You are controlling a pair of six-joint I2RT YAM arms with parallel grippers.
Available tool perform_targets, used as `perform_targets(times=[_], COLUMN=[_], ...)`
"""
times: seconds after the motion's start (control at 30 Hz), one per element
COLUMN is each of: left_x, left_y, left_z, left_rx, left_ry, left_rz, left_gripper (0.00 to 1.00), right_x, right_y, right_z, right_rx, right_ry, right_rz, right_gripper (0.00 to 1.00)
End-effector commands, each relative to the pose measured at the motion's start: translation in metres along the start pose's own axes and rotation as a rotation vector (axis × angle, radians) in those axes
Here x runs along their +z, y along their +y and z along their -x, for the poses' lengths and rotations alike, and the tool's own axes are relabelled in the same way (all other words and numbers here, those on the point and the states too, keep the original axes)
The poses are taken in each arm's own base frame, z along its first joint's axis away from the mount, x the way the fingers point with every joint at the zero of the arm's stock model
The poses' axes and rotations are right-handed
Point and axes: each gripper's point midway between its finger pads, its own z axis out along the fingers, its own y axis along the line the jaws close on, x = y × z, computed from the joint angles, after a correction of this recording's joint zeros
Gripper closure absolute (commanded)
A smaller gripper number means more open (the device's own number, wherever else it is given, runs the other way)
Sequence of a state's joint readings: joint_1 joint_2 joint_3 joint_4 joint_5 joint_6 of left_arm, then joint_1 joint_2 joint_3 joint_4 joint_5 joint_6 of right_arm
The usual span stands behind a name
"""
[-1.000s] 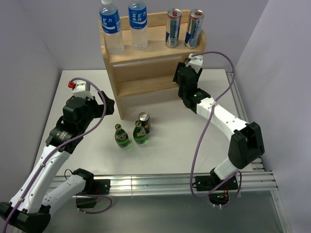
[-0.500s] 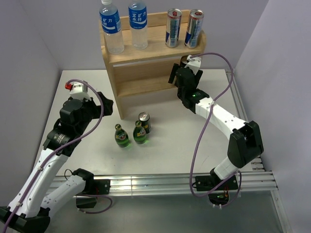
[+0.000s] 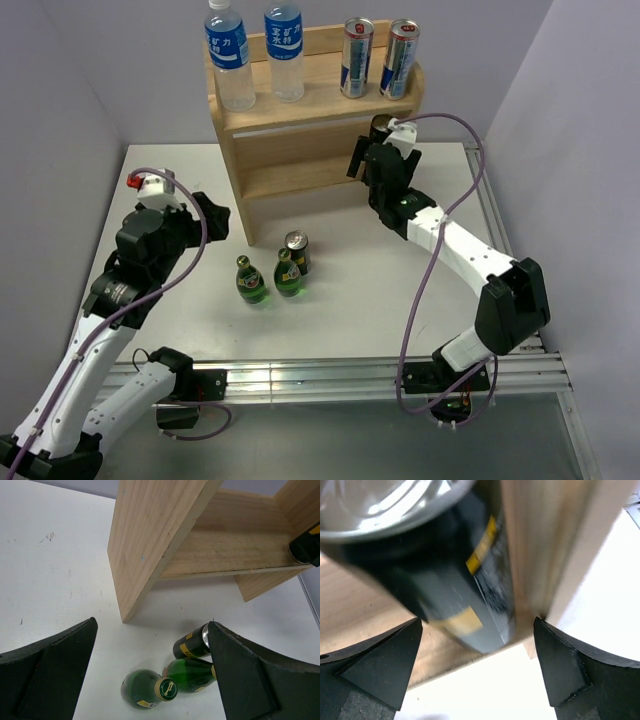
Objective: Place and organize the beverage onto the shelf
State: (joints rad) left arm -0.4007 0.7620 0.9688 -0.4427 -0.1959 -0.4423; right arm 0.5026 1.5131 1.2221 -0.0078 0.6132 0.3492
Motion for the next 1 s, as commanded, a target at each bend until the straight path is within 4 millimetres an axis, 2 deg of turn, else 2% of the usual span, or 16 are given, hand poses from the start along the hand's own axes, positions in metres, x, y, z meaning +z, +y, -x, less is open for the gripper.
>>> perform_targets(times=[0.0,0.4,0.6,0.63,0.7,0.73,0.77,0.83,0.87,0.97], left_x=[-0.009,-0.021,-0.027,-0.027,-0.029,-0.030,-0.030,-0.031,-0.032,-0.033], left_y=[-0.004,-0.001,0.003,0.003,0.004,0.005,0.006,0.007,0.008,0.010], left_z=[0.008,0.006,0.004,0.003,0.004,0.003,0.002,0.000,0.000,-0.003], left_rx=[-0.017,-0.044,-0.062,-0.068,-0.073,-0.076,-0.077,-0.077,-0.079,-0.078], left_ry=[-0.022,-0.034,-0.044,-0.046,-0.052,-0.054,-0.052,-0.048,-0.049,-0.045], left_rz=[-0.019,-0.022,-0.016,-0.016,-0.012,-0.010,-0.007,-0.004,-0.002,0.003], left_gripper=[0.01,0.01,0.01,0.01,0.01,0.01,0.01,0.01,0.00,0.01], right_x=[-0.018,-0.060,-0.100,-0.114,-0.128,-0.137,-0.148,-0.161,-0.169,-0.181], right_y=[-0.028,-0.046,-0.050,-0.051,-0.047,-0.053,-0.043,-0.045,-0.035,-0.021], right_z=[0.025,0.014,-0.008,-0.016,-0.026,-0.035,-0.044,-0.064,-0.075,-0.108], right_rx=[0.022,0.044,0.073,0.062,0.101,0.089,0.122,0.125,0.146,0.135], right_ry=[-0.061,-0.042,0.000,0.016,0.036,0.056,0.078,0.122,0.154,0.233], right_rz=[-0.094,-0.094,-0.063,-0.050,-0.025,-0.026,0.015,0.038,0.081,0.163], right_gripper=[0.00,0.00,0.00,0.00,0.00,0.00,0.00,0.00,0.00,0.00])
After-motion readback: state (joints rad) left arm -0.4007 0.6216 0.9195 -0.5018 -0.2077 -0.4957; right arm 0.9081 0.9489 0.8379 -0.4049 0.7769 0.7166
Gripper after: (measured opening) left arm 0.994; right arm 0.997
